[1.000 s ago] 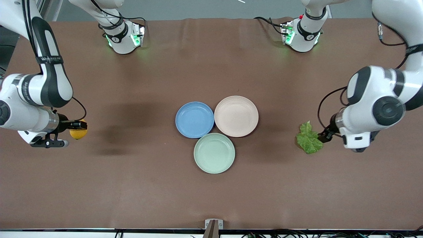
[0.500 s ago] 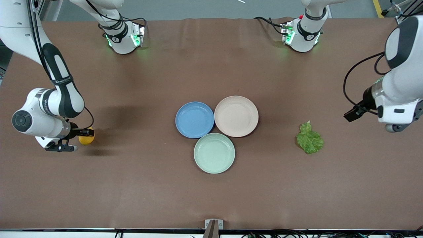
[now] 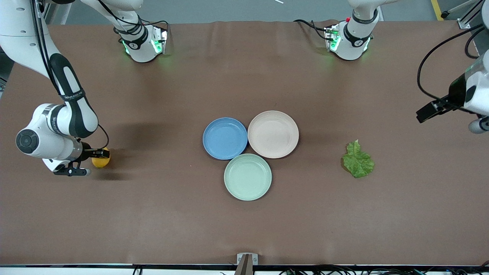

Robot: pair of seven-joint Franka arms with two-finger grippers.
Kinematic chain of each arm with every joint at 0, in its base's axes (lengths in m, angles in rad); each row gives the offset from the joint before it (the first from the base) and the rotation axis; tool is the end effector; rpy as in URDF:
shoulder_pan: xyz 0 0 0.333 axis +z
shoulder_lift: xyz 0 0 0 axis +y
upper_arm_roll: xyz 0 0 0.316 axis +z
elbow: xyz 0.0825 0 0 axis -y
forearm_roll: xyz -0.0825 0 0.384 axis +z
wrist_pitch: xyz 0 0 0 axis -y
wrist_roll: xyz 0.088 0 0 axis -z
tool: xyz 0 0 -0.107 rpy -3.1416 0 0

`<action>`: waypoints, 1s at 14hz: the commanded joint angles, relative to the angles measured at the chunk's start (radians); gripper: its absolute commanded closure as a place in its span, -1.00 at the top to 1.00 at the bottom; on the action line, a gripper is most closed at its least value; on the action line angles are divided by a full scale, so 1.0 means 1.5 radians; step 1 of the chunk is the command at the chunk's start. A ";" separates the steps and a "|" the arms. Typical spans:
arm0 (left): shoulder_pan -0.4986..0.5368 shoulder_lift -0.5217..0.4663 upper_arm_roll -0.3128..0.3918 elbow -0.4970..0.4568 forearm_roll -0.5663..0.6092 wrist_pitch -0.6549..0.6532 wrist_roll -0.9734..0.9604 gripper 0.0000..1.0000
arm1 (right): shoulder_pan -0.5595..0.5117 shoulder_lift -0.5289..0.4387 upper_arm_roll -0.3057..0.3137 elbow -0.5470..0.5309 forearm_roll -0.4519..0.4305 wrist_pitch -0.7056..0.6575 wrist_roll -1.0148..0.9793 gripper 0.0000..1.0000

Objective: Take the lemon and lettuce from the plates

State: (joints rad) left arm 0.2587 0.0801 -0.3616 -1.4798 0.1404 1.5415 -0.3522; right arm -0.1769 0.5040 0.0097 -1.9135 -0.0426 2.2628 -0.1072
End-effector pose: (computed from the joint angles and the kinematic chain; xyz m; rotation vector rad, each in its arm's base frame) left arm 0.5745 -0.0350 0.6230 -3.0051 -0.3827 -0.0187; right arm 0.6028 -0.1031 0.2176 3.1271 -0.0487 -0.2455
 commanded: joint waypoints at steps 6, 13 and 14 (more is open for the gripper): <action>-0.124 -0.088 0.195 -0.078 -0.100 -0.016 0.162 1.00 | 0.094 -0.278 0.021 0.037 -0.007 -0.299 0.100 0.99; -0.110 -0.130 0.173 -0.111 -0.107 -0.010 0.164 1.00 | 0.114 -0.321 0.022 0.231 0.009 -0.510 0.100 0.99; -0.110 -0.130 0.172 -0.112 -0.112 -0.005 0.161 1.00 | 0.113 -0.321 0.021 0.247 0.009 -0.518 0.096 1.00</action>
State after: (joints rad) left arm 0.0769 -0.0921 -0.0948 -1.6252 -0.0026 1.5180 -0.1091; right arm -0.0049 0.0023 0.0446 -1.6073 -0.0399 1.5212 0.0351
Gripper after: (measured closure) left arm 0.000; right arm 0.000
